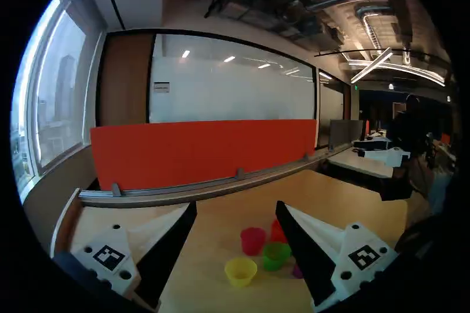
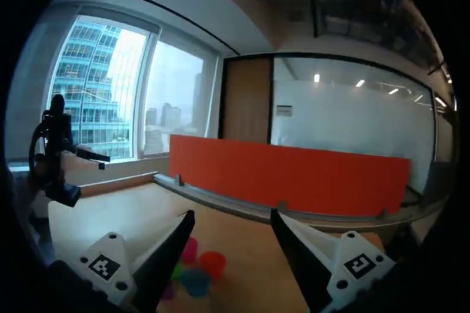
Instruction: Pour water
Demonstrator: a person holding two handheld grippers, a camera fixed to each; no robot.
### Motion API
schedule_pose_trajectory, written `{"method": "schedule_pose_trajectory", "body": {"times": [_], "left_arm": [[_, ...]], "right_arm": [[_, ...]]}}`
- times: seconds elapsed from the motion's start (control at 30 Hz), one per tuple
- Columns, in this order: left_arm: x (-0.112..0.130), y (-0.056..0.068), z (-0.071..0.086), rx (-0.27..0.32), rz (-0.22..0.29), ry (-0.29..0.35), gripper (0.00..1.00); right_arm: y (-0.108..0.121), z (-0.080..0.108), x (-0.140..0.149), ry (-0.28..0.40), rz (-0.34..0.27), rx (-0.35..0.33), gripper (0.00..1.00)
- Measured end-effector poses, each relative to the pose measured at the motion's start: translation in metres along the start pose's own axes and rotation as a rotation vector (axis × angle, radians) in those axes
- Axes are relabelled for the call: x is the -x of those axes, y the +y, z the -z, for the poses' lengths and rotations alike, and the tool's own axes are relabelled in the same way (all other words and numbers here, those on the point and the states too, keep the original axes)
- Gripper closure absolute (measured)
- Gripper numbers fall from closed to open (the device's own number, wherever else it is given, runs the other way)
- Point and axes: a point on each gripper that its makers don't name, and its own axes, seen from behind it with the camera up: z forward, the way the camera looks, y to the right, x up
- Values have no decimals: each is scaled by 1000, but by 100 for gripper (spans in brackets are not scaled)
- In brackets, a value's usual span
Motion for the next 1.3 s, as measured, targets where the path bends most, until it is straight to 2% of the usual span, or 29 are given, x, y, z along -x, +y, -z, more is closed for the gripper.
{"method": "schedule_pose_trajectory", "body": {"times": [0.27,0.47,0.67,0.93,1.17,1.3], "left_arm": [[10,18,-17,71,-58,-35,0],[22,32,-29,130,-65,-67,0],[29,40,-43,177,-66,-85,0],[50,49,-61,225,-91,-128,0],[78,59,-77,267,-108,-184,0],[96,63,-86,296,-121,-220,0]], "right_arm": [[-19,-7,9,-57,5,-132,1],[-21,-12,21,-88,35,-186,1],[-33,-16,42,-150,45,-264,1],[-42,-25,74,-217,61,-324,1],[-44,-34,104,-271,48,-365,0],[-46,-39,120,-299,62,-394,0]]}}
